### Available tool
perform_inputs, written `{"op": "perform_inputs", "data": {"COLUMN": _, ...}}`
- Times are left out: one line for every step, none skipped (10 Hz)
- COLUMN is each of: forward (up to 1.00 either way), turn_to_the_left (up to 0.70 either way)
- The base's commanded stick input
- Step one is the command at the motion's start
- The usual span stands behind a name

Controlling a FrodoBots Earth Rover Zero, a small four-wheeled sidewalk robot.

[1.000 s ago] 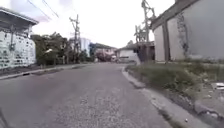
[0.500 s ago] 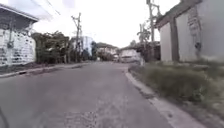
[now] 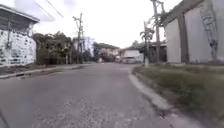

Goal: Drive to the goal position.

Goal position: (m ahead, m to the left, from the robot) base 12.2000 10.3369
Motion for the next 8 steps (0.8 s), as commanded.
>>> {"op": "perform_inputs", "data": {"forward": 1.0, "turn_to_the_left": 0.07}}
{"op": "perform_inputs", "data": {"forward": 1.0, "turn_to_the_left": 0.07}}
{"op": "perform_inputs", "data": {"forward": 1.0, "turn_to_the_left": 0.07}}
{"op": "perform_inputs", "data": {"forward": 1.0, "turn_to_the_left": 0.07}}
{"op": "perform_inputs", "data": {"forward": 1.0, "turn_to_the_left": 0.07}}
{"op": "perform_inputs", "data": {"forward": 1.0, "turn_to_the_left": 0.07}}
{"op": "perform_inputs", "data": {"forward": 1.0, "turn_to_the_left": 0.07}}
{"op": "perform_inputs", "data": {"forward": 1.0, "turn_to_the_left": 0.07}}
